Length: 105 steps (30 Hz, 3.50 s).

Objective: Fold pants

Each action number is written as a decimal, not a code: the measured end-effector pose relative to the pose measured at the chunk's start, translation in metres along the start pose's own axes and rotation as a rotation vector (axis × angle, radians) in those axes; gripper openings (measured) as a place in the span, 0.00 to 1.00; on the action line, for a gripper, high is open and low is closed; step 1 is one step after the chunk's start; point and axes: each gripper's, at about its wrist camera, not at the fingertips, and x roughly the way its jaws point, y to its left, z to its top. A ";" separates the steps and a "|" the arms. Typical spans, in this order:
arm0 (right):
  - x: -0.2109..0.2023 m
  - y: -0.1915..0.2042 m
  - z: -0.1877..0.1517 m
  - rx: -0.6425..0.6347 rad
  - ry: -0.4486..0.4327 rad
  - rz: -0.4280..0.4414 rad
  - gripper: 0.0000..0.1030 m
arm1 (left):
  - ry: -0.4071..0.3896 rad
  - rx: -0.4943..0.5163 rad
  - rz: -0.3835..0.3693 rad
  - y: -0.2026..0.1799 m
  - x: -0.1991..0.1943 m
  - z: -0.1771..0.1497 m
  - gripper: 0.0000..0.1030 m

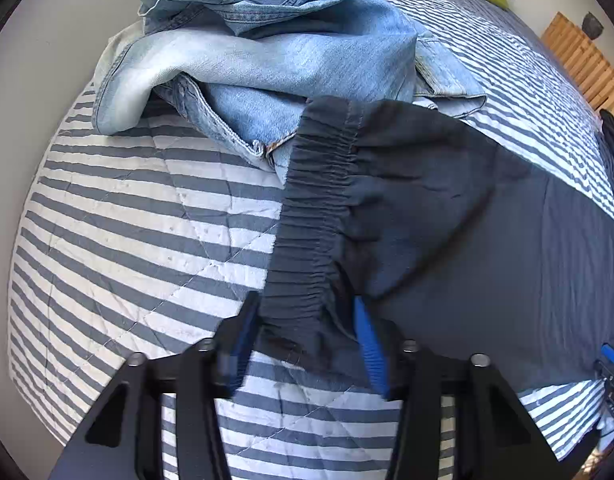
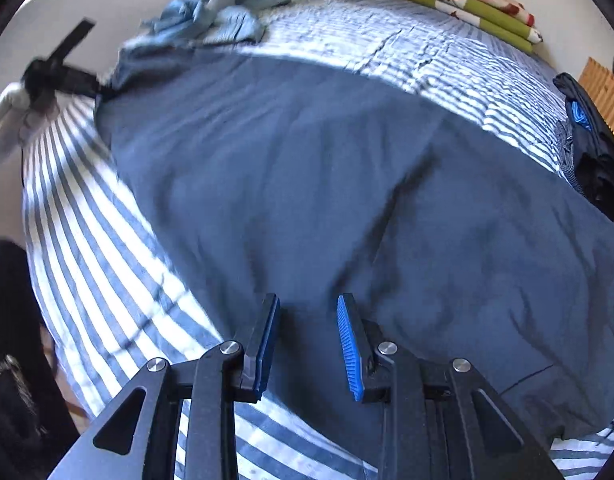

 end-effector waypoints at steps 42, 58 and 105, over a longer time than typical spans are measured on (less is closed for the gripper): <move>0.066 0.176 0.187 0.015 0.024 0.256 0.34 | -0.315 -0.644 -0.502 0.074 0.004 -0.080 0.20; 0.044 0.220 0.329 -0.021 0.124 0.277 0.59 | -0.421 -0.439 -0.531 0.032 -0.018 -0.086 0.18; 0.104 0.197 0.348 0.133 0.299 0.305 0.38 | -0.387 -0.603 -0.860 0.068 0.002 -0.117 0.22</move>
